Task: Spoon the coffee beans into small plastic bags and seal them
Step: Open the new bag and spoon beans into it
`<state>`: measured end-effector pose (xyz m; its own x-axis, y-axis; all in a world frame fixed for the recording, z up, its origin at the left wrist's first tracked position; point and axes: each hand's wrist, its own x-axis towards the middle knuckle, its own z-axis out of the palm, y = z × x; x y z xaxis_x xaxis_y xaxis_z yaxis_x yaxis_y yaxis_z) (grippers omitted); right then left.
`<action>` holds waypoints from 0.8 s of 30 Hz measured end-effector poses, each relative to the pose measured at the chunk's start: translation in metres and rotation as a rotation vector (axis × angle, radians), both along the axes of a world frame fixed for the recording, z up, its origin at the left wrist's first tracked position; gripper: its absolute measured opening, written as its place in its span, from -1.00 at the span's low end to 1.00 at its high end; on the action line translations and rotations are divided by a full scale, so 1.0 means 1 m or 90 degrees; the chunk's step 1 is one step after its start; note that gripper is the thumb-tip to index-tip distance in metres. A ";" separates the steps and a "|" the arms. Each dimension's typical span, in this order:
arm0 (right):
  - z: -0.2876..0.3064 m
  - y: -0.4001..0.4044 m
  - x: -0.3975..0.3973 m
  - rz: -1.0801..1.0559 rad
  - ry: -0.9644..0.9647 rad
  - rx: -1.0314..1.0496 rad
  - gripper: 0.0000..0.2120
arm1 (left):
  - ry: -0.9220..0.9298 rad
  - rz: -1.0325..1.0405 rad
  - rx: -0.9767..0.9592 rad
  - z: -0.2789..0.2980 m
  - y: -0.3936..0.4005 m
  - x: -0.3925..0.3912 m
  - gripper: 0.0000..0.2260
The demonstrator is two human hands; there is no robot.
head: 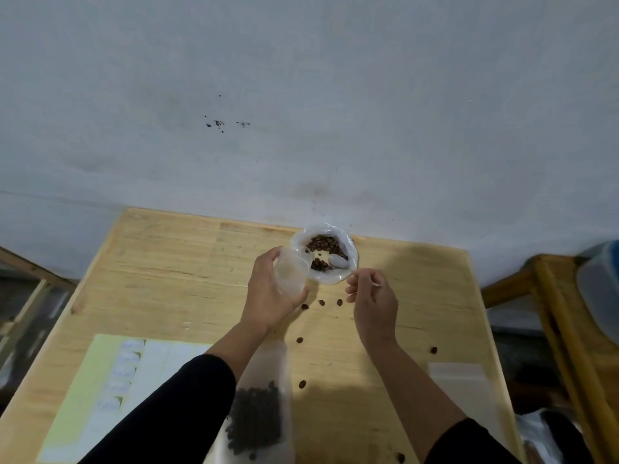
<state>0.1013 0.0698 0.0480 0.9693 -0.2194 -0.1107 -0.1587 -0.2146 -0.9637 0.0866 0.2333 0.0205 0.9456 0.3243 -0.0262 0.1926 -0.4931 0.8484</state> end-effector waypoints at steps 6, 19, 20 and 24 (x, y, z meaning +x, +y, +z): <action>-0.020 0.015 0.021 -0.139 0.095 0.078 -0.77 | 0.022 -0.024 -0.029 -0.001 0.000 0.006 -0.25; -0.026 0.011 0.047 -0.258 0.189 0.422 -0.77 | 0.059 -0.010 -0.038 -0.005 -0.003 0.021 -0.22; -0.024 0.008 0.046 -0.257 0.186 0.419 -0.76 | 0.062 -0.007 -0.040 -0.005 -0.003 0.021 -0.22; -0.012 -0.001 0.040 -0.236 0.170 0.409 -0.76 | 0.063 -0.006 -0.036 -0.007 -0.004 0.025 -0.24</action>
